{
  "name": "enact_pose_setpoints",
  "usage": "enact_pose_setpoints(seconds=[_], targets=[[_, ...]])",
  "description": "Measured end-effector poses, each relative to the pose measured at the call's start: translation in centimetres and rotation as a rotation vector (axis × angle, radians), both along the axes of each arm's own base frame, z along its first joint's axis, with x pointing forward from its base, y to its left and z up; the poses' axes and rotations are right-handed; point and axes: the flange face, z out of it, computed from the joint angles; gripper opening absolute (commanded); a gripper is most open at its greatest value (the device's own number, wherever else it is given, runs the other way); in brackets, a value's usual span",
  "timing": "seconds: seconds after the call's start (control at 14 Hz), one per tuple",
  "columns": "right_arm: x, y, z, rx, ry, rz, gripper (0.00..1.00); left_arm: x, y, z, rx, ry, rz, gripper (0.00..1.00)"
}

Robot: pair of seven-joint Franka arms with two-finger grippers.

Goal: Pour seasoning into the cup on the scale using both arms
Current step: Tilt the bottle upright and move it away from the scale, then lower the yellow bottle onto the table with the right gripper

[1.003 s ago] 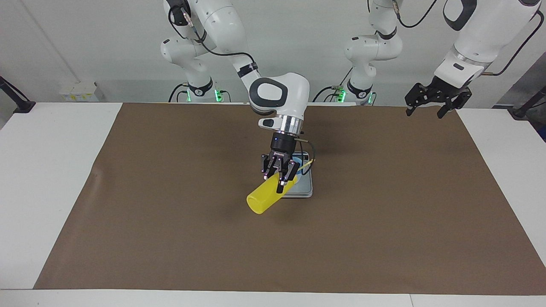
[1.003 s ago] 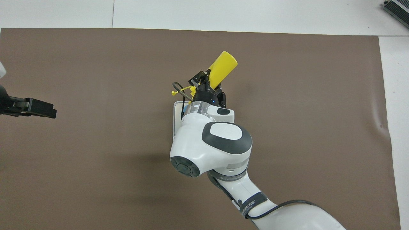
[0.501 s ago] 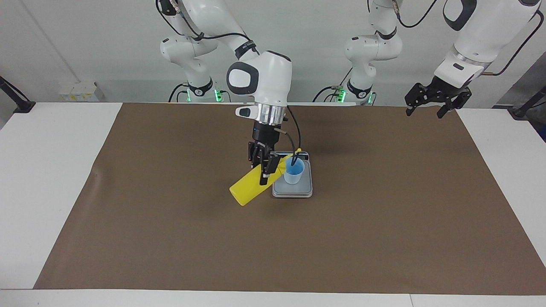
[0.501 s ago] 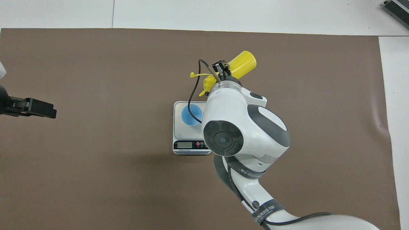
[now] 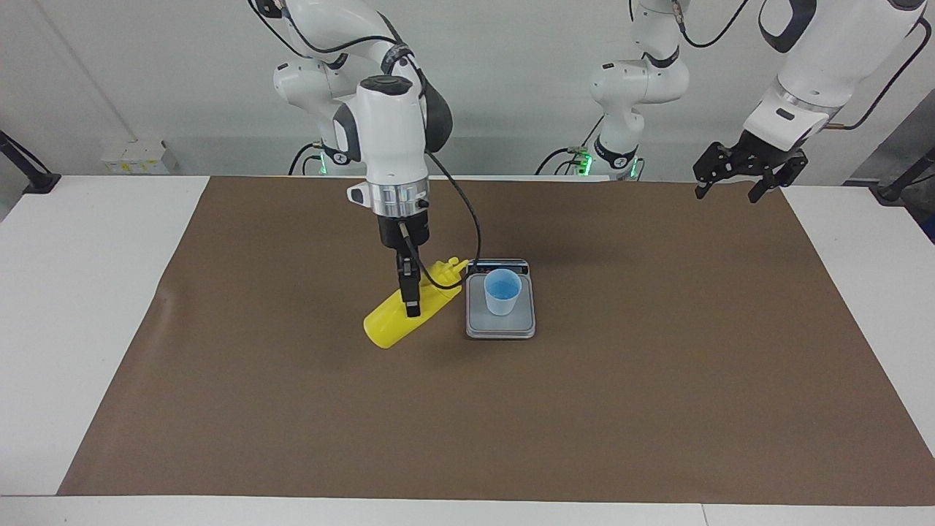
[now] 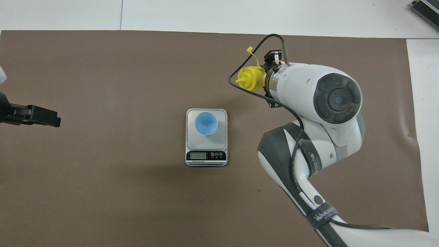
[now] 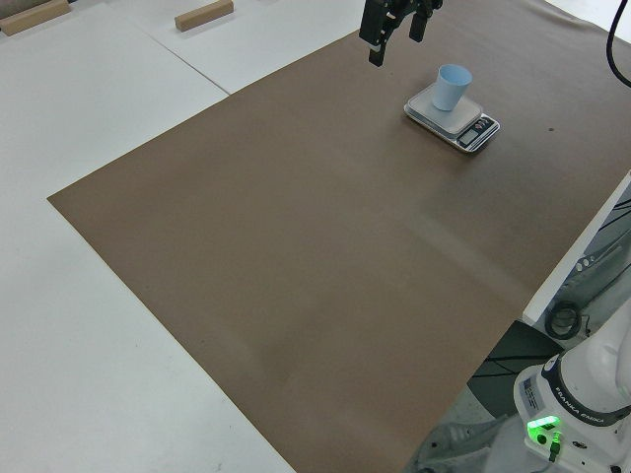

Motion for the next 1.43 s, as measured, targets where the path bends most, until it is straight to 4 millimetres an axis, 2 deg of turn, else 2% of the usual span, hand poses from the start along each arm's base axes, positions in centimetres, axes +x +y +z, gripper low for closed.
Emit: enact_pose_setpoints(seconds=[0.14,0.29,0.5,0.79,1.0,1.29,1.43], targets=[[1.0,-2.9,-0.1,0.084,0.033,-0.049,0.00,0.0,0.0,0.0,0.000,0.000,0.000,1.00],[1.5,-5.0,-0.5,0.145,0.060,-0.073,0.00,0.0,0.0,0.0,0.000,0.000,0.000,1.00],[1.8,-7.7,-1.5,0.224,0.134,-0.069,0.00,0.0,0.0,0.0,0.000,0.000,0.000,1.00],[1.9,-13.3,-2.0,0.358,0.214,-0.024,0.00,0.0,0.0,0.0,0.000,0.000,0.000,1.00],[1.0,-17.4,-3.0,0.417,0.266,0.018,0.00,0.0,0.0,0.0,0.000,0.000,0.000,1.00],[-0.5,-24.6,-4.4,0.504,0.331,0.076,0.00,0.0,0.0,0.0,0.000,0.000,0.000,1.00],[-1.5,-27.1,-5.5,0.543,0.364,0.094,0.00,0.0,0.0,0.0,0.000,0.000,0.000,1.00]])
